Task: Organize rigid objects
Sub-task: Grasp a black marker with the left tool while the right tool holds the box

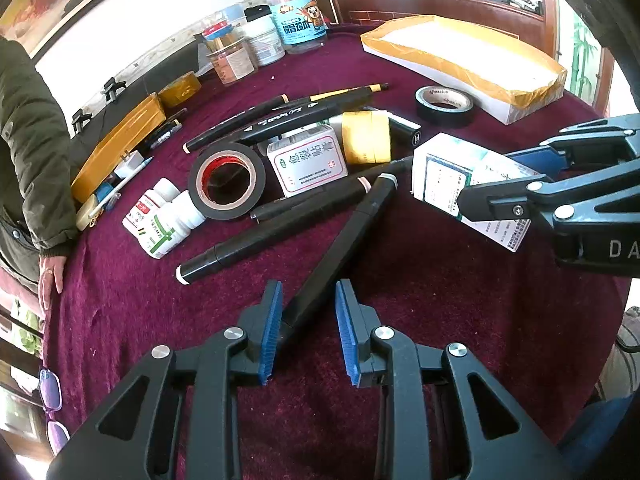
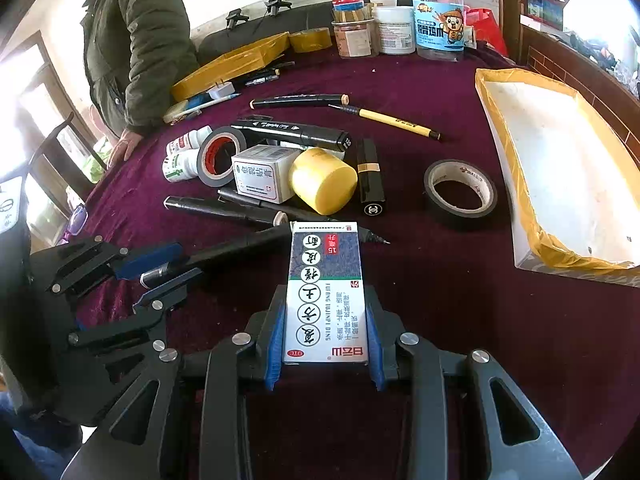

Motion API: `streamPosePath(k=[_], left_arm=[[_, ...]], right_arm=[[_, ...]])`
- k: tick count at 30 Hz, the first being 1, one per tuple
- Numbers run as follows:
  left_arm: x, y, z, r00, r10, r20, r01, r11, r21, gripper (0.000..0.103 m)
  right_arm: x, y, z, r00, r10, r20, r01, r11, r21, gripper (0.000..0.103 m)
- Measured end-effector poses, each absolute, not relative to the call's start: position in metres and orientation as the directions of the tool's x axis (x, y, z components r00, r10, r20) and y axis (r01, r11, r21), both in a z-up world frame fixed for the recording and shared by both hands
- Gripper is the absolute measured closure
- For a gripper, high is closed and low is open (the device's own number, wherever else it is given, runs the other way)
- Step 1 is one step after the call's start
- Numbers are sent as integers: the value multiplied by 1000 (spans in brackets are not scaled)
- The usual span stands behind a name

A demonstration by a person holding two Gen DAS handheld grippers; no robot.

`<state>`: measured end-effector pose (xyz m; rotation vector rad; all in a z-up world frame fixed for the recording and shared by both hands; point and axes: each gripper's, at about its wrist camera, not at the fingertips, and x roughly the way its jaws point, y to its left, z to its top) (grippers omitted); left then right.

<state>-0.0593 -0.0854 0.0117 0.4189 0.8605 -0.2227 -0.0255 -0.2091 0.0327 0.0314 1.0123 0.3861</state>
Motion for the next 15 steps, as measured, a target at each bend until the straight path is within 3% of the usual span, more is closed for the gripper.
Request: streamPosePath(k=[3, 12, 15], left_arm=[[-59, -80, 15, 642, -39, -766, 344, 907, 242, 87], [-53, -48, 39, 655, -139, -743, 280, 958, 67, 88], [-53, -47, 40, 656, -139, -742, 285, 956, 73, 87]], right_arm=[[-26, -210, 35, 472, 331, -817, -298, 932, 205, 72], [-26, -211, 40, 480, 353, -803, -298, 927, 230, 72], [-26, -211, 40, 479, 359, -801, -296, 925, 238, 72]])
